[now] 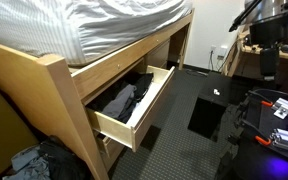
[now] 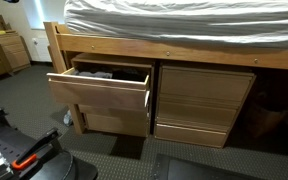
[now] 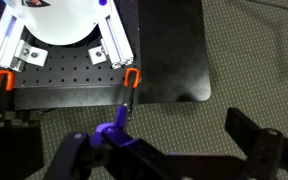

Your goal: Close the top drawer on the right

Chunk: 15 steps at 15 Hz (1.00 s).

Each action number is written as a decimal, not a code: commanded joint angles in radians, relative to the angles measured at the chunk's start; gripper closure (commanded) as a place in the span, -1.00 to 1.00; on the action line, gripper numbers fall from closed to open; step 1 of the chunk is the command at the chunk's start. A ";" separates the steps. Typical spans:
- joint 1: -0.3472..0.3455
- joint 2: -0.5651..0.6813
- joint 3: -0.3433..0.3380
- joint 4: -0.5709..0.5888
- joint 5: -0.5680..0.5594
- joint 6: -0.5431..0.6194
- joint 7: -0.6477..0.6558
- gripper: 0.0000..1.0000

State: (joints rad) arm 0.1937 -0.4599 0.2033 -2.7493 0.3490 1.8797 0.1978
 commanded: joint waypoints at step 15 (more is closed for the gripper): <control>-0.011 0.373 0.115 -0.045 -0.255 0.627 0.742 -1.00</control>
State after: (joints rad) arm 0.1550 -0.0858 0.3463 -2.7946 0.0972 2.5082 0.9377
